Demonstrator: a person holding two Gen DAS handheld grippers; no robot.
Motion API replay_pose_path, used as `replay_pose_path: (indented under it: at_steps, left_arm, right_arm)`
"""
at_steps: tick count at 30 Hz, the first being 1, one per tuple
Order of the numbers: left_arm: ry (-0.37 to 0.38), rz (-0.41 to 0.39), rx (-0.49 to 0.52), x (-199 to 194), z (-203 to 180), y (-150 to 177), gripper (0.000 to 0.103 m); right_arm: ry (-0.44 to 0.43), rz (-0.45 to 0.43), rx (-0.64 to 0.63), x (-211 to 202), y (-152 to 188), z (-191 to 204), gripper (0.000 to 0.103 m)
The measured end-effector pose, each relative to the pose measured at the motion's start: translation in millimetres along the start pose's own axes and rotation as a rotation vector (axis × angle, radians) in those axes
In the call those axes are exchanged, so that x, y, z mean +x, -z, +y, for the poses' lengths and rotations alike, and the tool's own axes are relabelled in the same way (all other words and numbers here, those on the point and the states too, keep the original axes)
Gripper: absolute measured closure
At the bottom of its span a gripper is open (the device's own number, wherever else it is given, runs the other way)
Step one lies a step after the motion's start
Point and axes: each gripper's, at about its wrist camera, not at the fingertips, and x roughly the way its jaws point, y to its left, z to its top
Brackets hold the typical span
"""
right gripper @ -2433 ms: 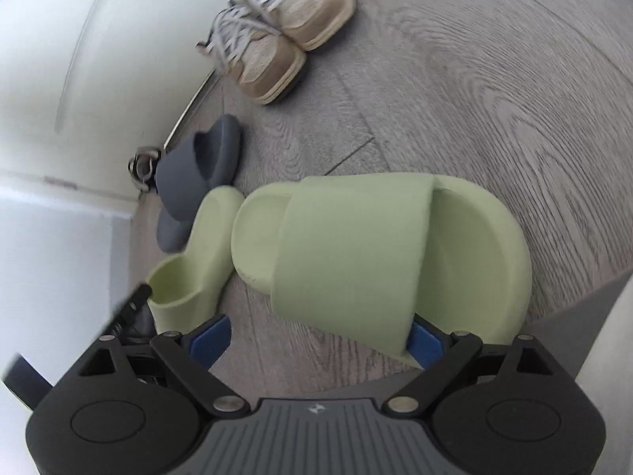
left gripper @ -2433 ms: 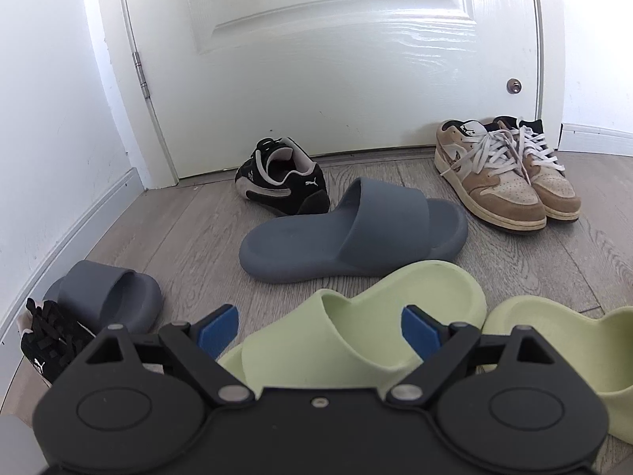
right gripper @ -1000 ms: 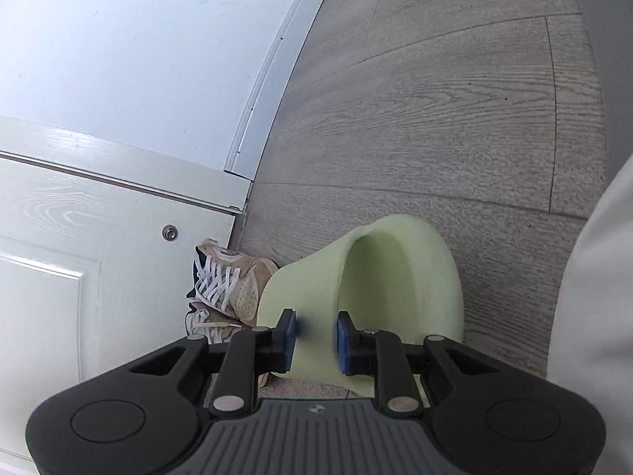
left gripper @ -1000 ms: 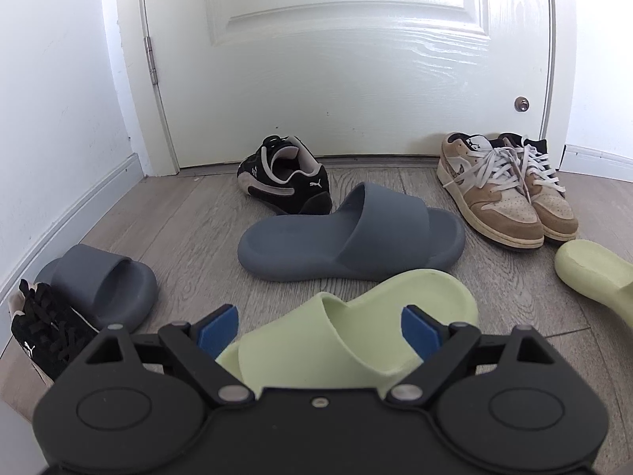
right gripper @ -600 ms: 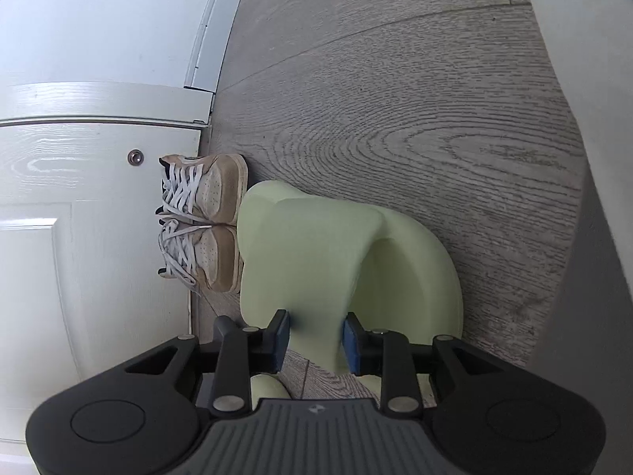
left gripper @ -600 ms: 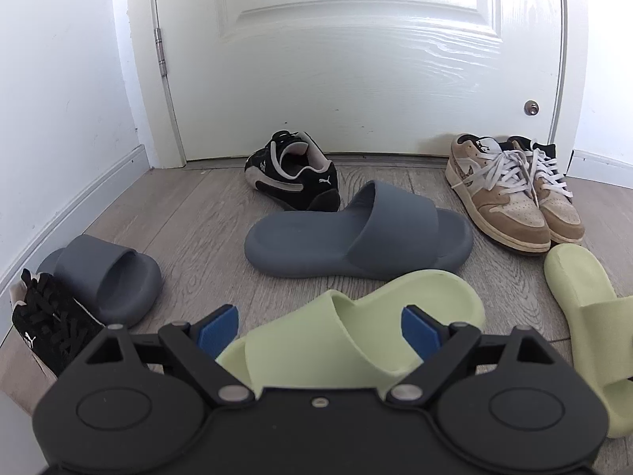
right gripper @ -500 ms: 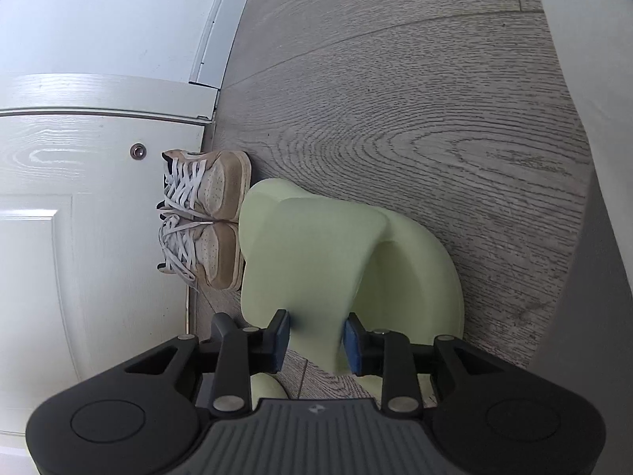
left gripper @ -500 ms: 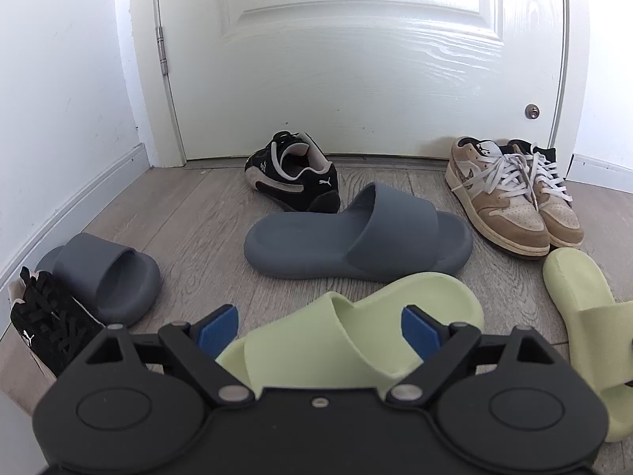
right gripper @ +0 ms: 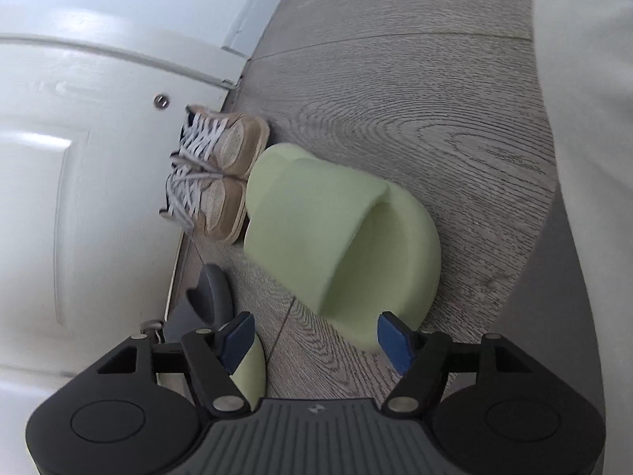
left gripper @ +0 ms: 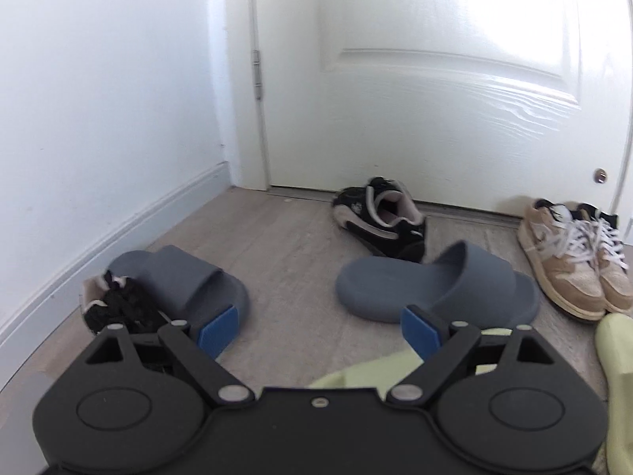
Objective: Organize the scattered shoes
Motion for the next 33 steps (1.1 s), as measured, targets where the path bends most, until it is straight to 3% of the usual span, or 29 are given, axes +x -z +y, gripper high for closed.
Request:
replay_pose_path:
  at_steps: [4,8,13,16,20,24,29,33]
  left_arm:
    - [-0.068,0.065,-0.19,15,42,-6,0.013]
    - [0.061,0.109,-0.437,24,81,-5,0.013]
    - [0.059,0.153,-0.581,35,105,1,0.013]
    - [0.085,0.168,-0.639,39,113,4,0.013]
    - [0.097,0.179,-0.639,42,111,5,0.013]
    - [0.094,0.16,-0.582,40,102,2,0.013]
    - [0.113,0.167,-0.584,42,102,3,0.013]
    - [0.116,0.173,-0.583,43,103,4,0.013]
  right_arm:
    - [-0.029,0.105,-0.42,21,15,50,0.026]
    - [-0.077,0.177,-0.78,41,44,100,0.026]
    - [-0.129,0.198,-0.936,71,82,149,0.025]
    - [-0.188,0.157,-1.069,87,115,183,0.015]
    - [-0.194,0.142,-1.233,106,150,200,0.014]
    - [-0.099,0.092,-1.407,123,178,202,0.013]
    - [-0.04,0.065,-1.472,133,188,198,0.013]
    - [-0.015,0.044,-1.448,134,183,191,0.02]
